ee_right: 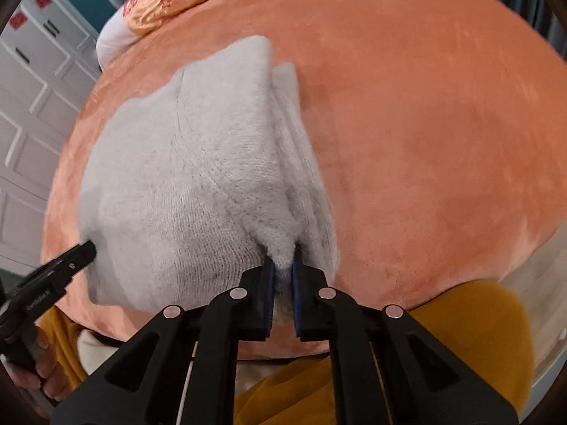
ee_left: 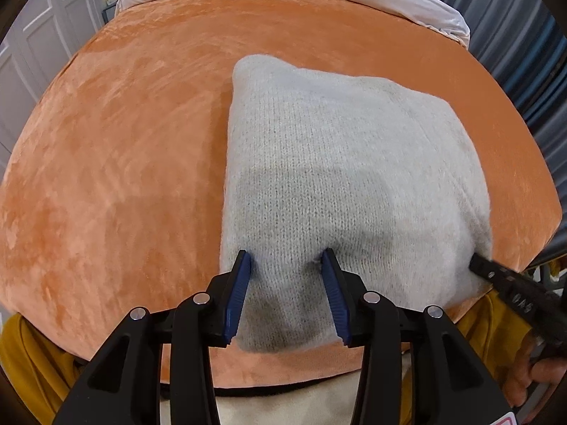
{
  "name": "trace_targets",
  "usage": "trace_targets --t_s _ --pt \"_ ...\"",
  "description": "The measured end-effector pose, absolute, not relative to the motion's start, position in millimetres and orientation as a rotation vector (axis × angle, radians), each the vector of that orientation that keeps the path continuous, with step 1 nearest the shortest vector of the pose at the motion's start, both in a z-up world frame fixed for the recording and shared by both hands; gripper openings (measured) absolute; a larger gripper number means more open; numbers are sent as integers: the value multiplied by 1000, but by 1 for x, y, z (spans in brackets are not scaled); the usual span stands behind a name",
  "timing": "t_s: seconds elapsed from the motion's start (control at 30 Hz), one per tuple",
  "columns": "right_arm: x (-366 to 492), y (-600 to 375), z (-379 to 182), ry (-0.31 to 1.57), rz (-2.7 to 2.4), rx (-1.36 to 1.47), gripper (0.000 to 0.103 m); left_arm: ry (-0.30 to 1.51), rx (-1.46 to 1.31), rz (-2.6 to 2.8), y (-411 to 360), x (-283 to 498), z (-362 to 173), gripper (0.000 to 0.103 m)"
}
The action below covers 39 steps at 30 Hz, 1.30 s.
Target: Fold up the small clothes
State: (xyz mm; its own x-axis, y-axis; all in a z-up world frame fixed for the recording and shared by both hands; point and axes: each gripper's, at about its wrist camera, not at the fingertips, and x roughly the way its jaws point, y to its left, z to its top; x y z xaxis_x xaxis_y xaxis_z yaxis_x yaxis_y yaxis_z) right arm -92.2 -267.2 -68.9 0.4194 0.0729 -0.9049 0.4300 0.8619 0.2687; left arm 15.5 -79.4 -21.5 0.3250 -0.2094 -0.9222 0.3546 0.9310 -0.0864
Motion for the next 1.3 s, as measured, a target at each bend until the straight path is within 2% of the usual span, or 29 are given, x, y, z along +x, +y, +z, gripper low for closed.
trace_targets --t_s 0.2,0.23,0.27,0.3,0.33,0.37,0.53,0.6,0.67,0.7,0.73,0.8,0.87,0.93,0.97,1.13,1.2,1.3 --pt "-99 -270 -60 1095 -253 546 13 1179 142 -369 -79 15 -21 42" --pt "-110 -274 -55 1078 -259 560 19 1181 139 -367 -79 15 -22 43" --pt "-116 -277 -49 1045 -275 579 32 1185 131 -368 -78 15 -21 44" --pt "-120 -280 -44 1018 -292 591 42 1193 108 -370 -76 15 -19 44" --pt "-124 -283 -40 991 -309 601 58 1200 76 -375 -72 14 -16 45" --pt "-124 -286 -41 985 -308 610 62 1205 38 -385 -67 15 -13 45" --pt "-119 -285 -68 1088 -250 695 61 1207 -32 -371 -41 11 -8 49" --pt "-114 -279 -71 1099 -244 708 45 1226 -24 -343 -32 11 -15 49" --pt "-103 -272 -61 1095 -257 663 19 1258 -55 -313 -21 11 -22 49" --pt "-98 -267 -52 1084 -255 628 18 1267 -72 -306 -17 11 -24 49" --pt "-91 -257 -27 1042 -233 553 16 1272 -90 -297 -12 11 -24 49" --pt "-93 -245 16 938 -107 582 15 1259 -120 -286 -3 10 -18 49" --pt "-103 -234 84 721 153 704 14 1229 -144 -282 6 9 -6 49" --pt "-114 -230 117 575 298 728 14 1186 -172 -278 15 6 8 49" --pt "-115 -236 111 557 292 742 14 1173 -179 -274 18 6 12 49" --pt "-106 -277 -51 1037 -237 673 14 1191 -171 -270 22 7 12 49" --pt "-118 -280 -66 1035 -243 749 13 1196 -163 -290 18 6 12 49" --pt "-119 -274 -61 1028 -251 708 13 1195 -140 -331 4 5 14 49"
